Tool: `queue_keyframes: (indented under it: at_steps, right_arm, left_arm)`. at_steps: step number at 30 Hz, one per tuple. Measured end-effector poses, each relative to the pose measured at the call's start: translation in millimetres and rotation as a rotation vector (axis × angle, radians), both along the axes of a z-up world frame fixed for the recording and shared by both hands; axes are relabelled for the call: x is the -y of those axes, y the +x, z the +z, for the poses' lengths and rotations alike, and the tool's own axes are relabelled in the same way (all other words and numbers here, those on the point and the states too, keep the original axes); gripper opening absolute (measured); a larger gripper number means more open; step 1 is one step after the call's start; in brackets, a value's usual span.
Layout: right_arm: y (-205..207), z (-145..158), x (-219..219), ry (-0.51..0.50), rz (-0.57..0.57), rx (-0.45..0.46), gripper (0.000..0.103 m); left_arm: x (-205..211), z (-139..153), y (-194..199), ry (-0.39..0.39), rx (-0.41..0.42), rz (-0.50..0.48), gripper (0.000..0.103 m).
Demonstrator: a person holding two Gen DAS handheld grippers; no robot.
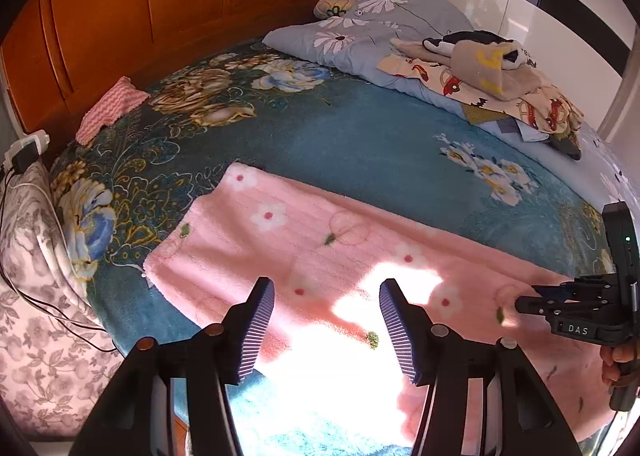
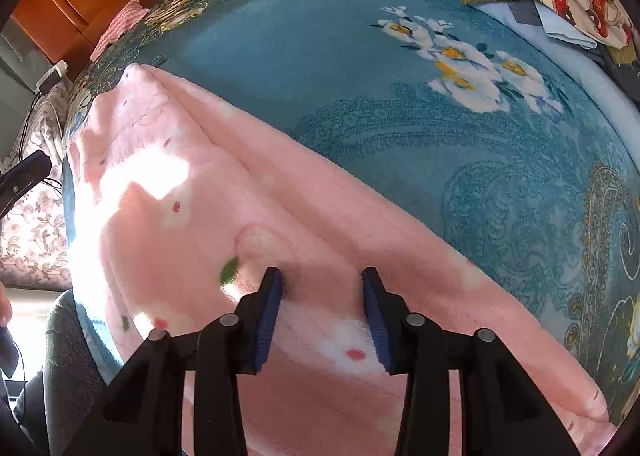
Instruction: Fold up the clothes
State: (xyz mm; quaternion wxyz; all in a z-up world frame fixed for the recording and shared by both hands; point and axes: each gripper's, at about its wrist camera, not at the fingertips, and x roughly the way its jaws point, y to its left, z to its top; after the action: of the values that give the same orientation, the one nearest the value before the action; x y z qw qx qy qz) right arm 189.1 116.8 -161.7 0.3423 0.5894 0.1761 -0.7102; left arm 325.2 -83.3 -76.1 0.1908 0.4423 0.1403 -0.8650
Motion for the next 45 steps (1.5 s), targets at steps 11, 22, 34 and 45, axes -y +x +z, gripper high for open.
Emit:
queue_keyframes:
  at_steps: [11,22,34,45]
  right_arm:
    - [6.8,23.4,3.3,0.013,0.028,-0.06,0.007]
    - [-38.3,38.8,-4.8,0.008,-0.09,-0.105,0.005]
    - [-23.1,45.3,-34.7,-0.022,-0.187,-0.122,0.033]
    - [34.8,61.1,-145.6,-0.208,-0.467,0.043,0.033]
  left_arm:
    - [11.0,-10.9,3.4,0.043,0.006,0.023,0.059]
    - [42.0,-23.3,15.3,0.084,0.031,0.108,0.059]
    - [122.7,-50.5,51.2,0.263,0.012,0.373,0.059]
    - [173.7,-90.1,59.7,0.555,-0.135,0.558,0.057]
